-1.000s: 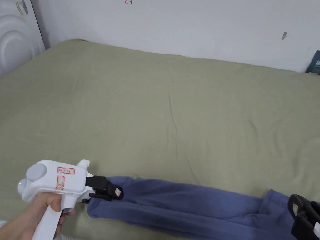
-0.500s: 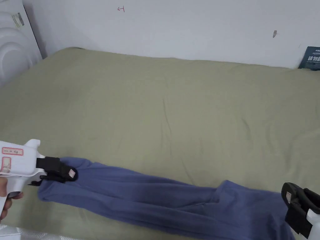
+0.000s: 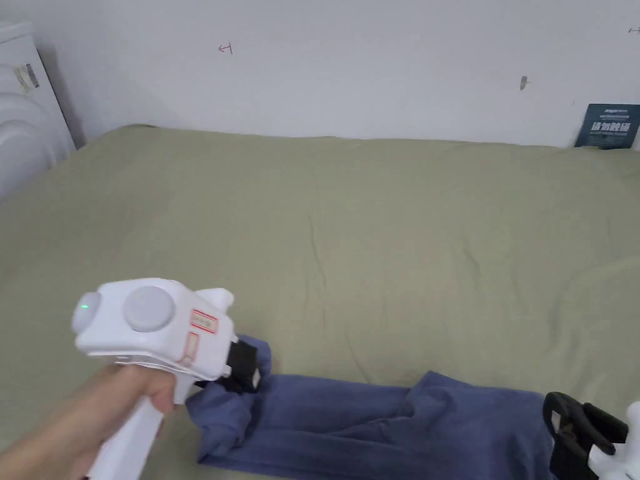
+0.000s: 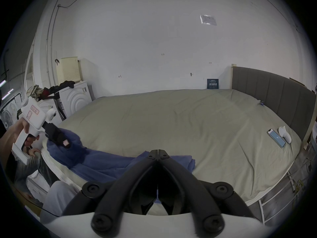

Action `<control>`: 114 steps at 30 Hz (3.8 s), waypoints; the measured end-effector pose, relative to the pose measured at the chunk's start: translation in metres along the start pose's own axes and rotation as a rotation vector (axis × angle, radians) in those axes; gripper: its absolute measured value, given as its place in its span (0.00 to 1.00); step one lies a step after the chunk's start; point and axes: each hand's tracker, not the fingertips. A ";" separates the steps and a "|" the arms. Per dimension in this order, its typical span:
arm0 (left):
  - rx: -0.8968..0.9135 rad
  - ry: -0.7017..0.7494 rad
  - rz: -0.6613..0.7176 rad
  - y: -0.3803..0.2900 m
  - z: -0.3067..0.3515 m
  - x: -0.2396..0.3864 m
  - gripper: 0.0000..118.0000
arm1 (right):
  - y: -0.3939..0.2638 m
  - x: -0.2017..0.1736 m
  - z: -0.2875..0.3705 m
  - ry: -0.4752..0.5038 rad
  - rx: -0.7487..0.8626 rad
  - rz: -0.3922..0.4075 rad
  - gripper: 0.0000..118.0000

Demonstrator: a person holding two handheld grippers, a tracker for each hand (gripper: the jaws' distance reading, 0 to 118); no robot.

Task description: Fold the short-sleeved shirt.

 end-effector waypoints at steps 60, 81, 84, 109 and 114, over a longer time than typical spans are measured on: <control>0.161 -0.369 0.266 -0.053 -0.036 -0.103 0.98 | -0.013 -0.028 -0.019 0.077 -0.125 -0.010 0.01; 0.048 -0.449 0.243 -0.028 -0.076 -0.101 0.09 | -0.017 -0.015 -0.022 0.041 -0.154 -0.028 0.01; 0.060 -0.351 0.247 -0.035 -0.041 -0.107 0.09 | -0.015 -0.015 -0.019 0.046 -0.140 -0.025 0.01; 0.004 0.199 -0.095 0.001 0.005 0.071 0.09 | -0.012 -0.008 -0.003 0.084 -0.062 -0.031 0.01; -0.048 0.219 -0.157 0.000 -0.071 0.135 0.38 | -0.019 0.006 0.001 0.063 -0.066 -0.074 0.01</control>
